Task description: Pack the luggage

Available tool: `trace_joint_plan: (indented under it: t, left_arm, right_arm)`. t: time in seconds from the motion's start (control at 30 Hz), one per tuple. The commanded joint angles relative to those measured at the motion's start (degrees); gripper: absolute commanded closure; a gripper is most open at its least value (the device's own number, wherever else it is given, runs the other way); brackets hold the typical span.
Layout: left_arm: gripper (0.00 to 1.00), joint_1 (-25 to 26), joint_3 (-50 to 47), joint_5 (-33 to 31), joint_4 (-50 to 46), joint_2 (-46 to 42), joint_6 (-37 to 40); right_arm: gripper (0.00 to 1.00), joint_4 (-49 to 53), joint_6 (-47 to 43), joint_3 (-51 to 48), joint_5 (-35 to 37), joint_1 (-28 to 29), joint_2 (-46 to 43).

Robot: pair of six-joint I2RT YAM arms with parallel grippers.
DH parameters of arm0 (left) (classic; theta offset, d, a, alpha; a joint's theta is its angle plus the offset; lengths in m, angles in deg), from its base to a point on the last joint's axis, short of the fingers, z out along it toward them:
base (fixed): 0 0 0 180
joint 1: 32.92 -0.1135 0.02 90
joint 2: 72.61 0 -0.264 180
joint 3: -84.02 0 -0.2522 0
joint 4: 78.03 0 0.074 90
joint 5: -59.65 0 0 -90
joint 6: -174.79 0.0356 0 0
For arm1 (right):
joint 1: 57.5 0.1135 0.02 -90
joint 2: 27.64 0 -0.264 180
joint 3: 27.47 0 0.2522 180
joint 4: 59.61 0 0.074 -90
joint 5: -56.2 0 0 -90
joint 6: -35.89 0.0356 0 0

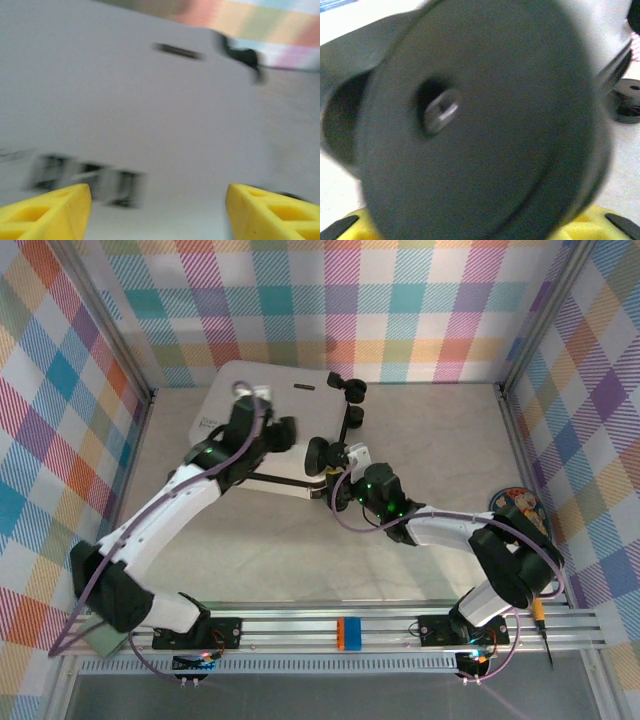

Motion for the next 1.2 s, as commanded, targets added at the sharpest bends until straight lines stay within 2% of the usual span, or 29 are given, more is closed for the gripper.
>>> trace_joint_plan:
  t: [0.0,0.1,0.27,0.4,0.47,0.53,0.67,0.77,1.0,1.17]
  left_arm:
    - [0.28,-5.1,-9.34,-4.74,0.36,-3.76,-2.82]
    - [0.26,-8.4,-13.59,-5.68,0.63,-7.4,-3.31]
    - [0.26,-12.6,-13.87,-6.11,-2.24,-7.99,-3.33]
    - [0.26,-13.67,-14.14,-2.34,-1.15,-8.59,-3.67]
    - [0.26,-13.67,-14.22,0.32,-0.59,-8.28,-3.68]
    - [0.27,-13.67,-14.6,1.74,-0.12,-8.08,-3.82]
    - [0.28,-13.6,-17.03,5.25,2.1,-8.64,-4.83]
    - [0.28,-13.5,-19.34,7.21,4.12,-9.17,-5.84]
    - [0.3,-12.93,-22.65,9.13,7.71,-8.62,-7.56]
    - [0.3,-12.4,-23.58,9.53,7.65,-8.46,-7.56]
  right_arm:
    - [0.54,4.41,1.77,3.58,-0.62,-3.25,-2.8]
    - [0.53,8.78,1.72,6.36,-2.55,-6.13,-3.4]
    - [0.52,16.46,1.0,11.08,-9.42,-11.38,-3.48]
    - [0.51,22.4,-0.24,12.88,-13.26,-14.12,-3.98]
    - [0.49,17.96,-0.78,7.75,-17.62,-13.73,-6.21]
    - [0.49,11.9,-1.71,1.48,-19.03,-12.0,-8.12]
    - [0.51,-0.61,-6.63,-8.67,-13.81,-4.43,-7.58]
    - [0.53,-12.32,-7.12,-13.15,-12.05,-1.58,-3.56]
    - [0.57,-30.54,-7.1,-12.14,-4.94,2.64,10.95]
    - [0.62,-36.4,-7.33,-8.74,-2.44,3.74,17.49]
